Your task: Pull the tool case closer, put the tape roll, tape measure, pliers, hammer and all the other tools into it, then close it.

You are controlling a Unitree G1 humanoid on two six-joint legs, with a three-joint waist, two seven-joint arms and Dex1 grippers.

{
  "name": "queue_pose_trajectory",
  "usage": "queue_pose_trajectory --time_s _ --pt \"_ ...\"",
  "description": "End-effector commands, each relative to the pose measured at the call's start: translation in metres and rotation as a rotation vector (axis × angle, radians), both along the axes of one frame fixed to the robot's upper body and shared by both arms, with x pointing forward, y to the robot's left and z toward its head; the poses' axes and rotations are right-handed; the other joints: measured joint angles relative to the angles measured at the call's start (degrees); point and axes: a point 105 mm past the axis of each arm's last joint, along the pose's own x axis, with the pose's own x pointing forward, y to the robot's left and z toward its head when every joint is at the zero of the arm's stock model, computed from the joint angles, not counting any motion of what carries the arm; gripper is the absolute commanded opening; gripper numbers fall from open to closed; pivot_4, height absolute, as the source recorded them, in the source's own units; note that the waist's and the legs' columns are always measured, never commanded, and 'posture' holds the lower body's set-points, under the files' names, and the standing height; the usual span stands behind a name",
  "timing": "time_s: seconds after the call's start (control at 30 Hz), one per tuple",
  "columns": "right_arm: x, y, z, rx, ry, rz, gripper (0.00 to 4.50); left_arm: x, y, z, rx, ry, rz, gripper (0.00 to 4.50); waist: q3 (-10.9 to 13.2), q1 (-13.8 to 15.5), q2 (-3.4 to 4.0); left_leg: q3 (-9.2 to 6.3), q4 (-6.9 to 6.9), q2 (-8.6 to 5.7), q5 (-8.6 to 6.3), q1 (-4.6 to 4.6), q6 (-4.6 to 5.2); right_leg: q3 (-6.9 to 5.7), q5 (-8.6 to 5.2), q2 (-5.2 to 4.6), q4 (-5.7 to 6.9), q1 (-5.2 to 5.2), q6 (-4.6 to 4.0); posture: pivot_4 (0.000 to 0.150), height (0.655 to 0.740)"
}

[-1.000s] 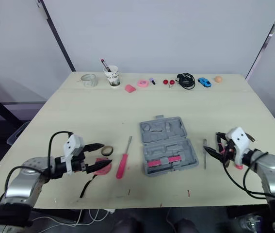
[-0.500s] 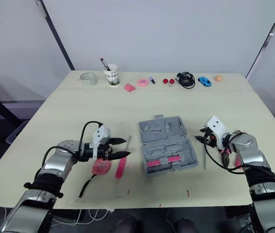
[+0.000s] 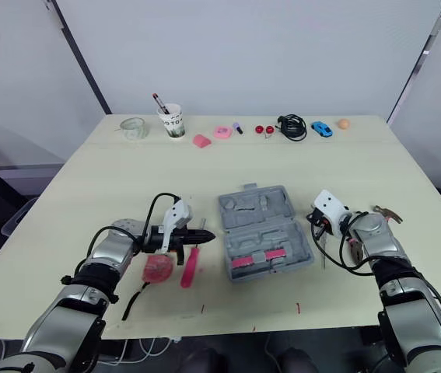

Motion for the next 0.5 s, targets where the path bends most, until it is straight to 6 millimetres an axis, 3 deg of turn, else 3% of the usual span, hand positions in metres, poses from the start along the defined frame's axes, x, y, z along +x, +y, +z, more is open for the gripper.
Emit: queue_pose_trajectory --time_s 0.03,0.5 --pt "0.007 0.011 0.013 0.008 -0.061 0.029 0.00 0.007 -0.005 0.009 0.005 -0.038 -0.014 0.03 0.0 0.1 0.00 0.00 0.00 0.00 0.00 0.00 0.00 0.00 0.00 0.00 0.01 0.00 0.00 0.150 0.7400" --pt "0.008 0.019 0.006 0.010 -0.051 0.039 0.00 0.017 -0.016 0.005 0.013 -0.021 0.015 0.03 0.0 0.0 0.00 0.00 0.01 -0.01 0.00 0.00 -0.01 0.00 0.02 -0.01 0.04 0.00 0.03 0.150 0.7400"
